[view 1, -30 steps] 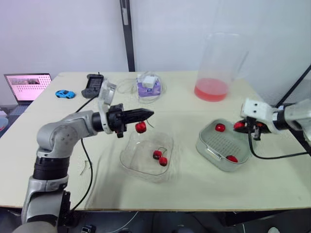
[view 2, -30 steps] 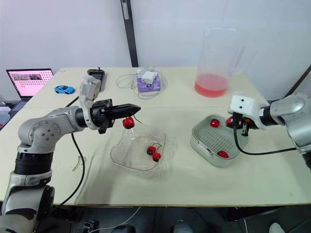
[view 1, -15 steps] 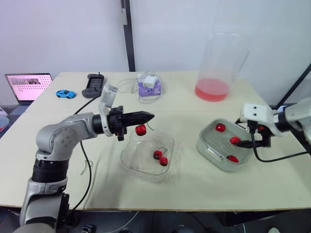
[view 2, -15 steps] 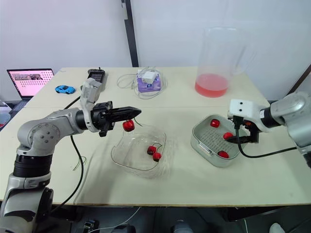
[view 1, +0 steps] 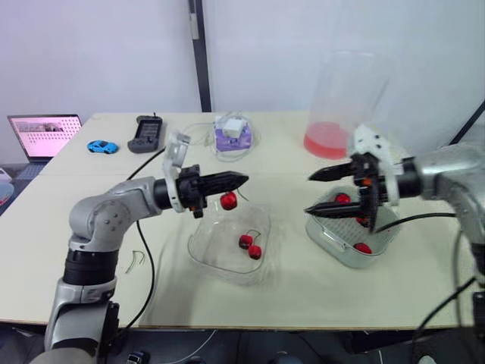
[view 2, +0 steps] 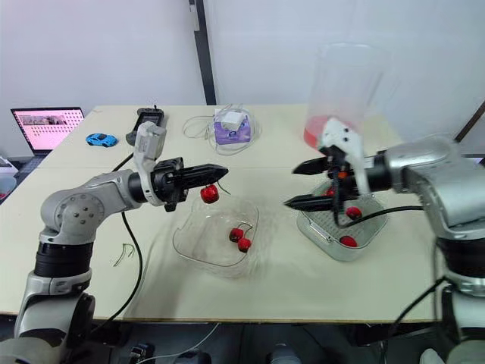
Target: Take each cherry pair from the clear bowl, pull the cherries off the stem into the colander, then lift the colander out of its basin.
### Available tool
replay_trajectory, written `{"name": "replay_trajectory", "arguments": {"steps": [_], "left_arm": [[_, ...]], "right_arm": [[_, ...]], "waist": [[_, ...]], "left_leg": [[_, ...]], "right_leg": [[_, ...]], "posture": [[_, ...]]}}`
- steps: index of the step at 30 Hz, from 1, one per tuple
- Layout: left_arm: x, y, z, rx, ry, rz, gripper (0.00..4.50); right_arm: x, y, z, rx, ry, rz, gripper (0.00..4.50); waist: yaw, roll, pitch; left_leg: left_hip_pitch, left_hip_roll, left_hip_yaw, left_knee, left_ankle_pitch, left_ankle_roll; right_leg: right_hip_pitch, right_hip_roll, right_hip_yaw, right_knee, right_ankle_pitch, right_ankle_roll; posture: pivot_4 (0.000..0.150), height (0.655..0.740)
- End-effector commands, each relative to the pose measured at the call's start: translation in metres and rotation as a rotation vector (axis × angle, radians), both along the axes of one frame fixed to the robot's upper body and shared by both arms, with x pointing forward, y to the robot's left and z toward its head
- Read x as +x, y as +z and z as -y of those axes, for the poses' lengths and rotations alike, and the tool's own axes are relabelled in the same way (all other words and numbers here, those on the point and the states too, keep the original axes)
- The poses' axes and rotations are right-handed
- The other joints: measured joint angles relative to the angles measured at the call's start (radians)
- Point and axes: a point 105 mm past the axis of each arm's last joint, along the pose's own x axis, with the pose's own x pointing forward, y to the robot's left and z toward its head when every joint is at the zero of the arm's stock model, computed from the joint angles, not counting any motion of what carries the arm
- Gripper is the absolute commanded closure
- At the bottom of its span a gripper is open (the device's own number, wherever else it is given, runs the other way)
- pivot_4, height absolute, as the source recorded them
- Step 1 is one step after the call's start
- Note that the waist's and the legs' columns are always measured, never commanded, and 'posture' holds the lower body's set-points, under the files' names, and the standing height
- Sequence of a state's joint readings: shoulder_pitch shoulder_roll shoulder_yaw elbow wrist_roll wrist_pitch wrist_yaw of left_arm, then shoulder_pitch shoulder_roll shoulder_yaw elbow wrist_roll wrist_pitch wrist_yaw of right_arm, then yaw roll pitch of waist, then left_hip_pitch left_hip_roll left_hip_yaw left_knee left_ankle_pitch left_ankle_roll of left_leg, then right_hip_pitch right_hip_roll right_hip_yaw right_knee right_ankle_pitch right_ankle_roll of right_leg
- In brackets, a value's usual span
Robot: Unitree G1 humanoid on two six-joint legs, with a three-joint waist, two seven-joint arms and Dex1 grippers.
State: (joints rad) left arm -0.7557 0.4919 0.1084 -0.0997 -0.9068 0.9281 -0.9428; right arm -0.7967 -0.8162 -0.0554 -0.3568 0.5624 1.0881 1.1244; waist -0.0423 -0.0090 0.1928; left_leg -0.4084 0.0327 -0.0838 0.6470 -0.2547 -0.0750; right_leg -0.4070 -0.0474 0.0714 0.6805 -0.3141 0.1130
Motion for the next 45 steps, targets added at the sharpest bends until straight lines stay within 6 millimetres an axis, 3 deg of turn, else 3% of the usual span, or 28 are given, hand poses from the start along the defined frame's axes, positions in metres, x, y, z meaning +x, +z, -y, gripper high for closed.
{"name": "replay_trajectory", "arguments": {"steps": [1,6,17,20,23,32,36,37,45], "left_arm": [[-0.006,0.019,0.003,-0.035,-0.026,0.074,4.50],[-0.007,0.021,0.006,-0.049,-0.036,0.070,4.50],[-0.010,0.020,0.009,-0.026,-0.044,0.070,4.50],[-0.011,0.019,0.010,-0.026,-0.046,0.070,4.50],[-0.011,0.019,0.010,-0.027,-0.046,0.070,4.50],[-0.011,0.019,0.009,-0.028,-0.044,0.070,4.50],[-0.011,0.019,0.009,-0.031,-0.044,0.068,4.50],[-0.011,0.019,0.009,-0.031,-0.044,0.068,4.50],[-0.010,0.021,0.009,-0.039,-0.043,0.070,4.50]], "right_arm": [[-0.008,0.005,-0.034,0.160,0.036,0.009,0.04],[-0.012,0.007,-0.063,0.320,0.054,-0.066,0.04],[-0.007,0.001,-0.086,0.381,0.040,-0.151,0.04],[-0.005,0.001,-0.089,0.384,0.037,-0.162,0.96],[-0.005,0.001,-0.090,0.382,0.040,-0.165,2.36],[-0.007,0.000,-0.090,0.378,0.048,-0.184,2.36],[-0.008,0.000,-0.089,0.375,0.049,-0.181,4.12],[-0.007,0.000,-0.089,0.375,0.048,-0.180,4.35],[-0.008,-0.008,-0.081,0.325,0.041,-0.197,4.35]], "waist": [[-0.002,0.000,0.000],[0.001,0.000,0.000],[-0.004,0.000,0.000],[-0.004,0.000,0.000],[-0.004,0.000,0.000],[-0.004,0.000,0.000],[-0.004,0.000,0.000],[-0.004,0.000,0.000],[-0.003,0.000,0.000]], "left_leg": [[0.000,0.000,0.000,0.000,0.000,0.000],[-0.001,0.000,0.000,0.000,0.001,-0.001],[0.000,0.000,0.000,-0.001,0.000,0.000],[0.000,0.000,-0.001,-0.001,0.000,0.000],[0.000,0.000,-0.001,-0.001,0.000,0.000],[0.000,0.000,-0.001,-0.001,0.000,0.000],[0.000,0.000,-0.001,-0.001,0.000,0.000],[0.000,0.000,-0.001,-0.001,0.000,0.000],[0.000,0.000,-0.001,-0.001,0.000,0.000]], "right_leg": [[0.000,0.000,0.000,0.000,0.000,0.000],[0.000,-0.001,0.000,0.001,0.000,0.000],[-0.001,0.000,0.000,0.001,0.000,0.000],[-0.001,0.000,0.000,0.002,0.000,0.000],[-0.001,0.000,0.000,0.001,0.000,0.000],[-0.001,0.000,0.000,0.001,0.000,0.000],[-0.001,0.000,0.000,0.001,0.000,0.000],[-0.001,0.000,0.000,0.001,0.000,0.000],[-0.001,0.000,0.000,0.001,0.000,0.000]], "posture": [[0.150,0.7332],[0.150,0.7332],[0.150,0.7332],[0.150,0.7332],[0.150,0.7332],[0.150,0.7332],[0.150,0.7332],[0.150,0.7332],[0.150,0.7332]]}}
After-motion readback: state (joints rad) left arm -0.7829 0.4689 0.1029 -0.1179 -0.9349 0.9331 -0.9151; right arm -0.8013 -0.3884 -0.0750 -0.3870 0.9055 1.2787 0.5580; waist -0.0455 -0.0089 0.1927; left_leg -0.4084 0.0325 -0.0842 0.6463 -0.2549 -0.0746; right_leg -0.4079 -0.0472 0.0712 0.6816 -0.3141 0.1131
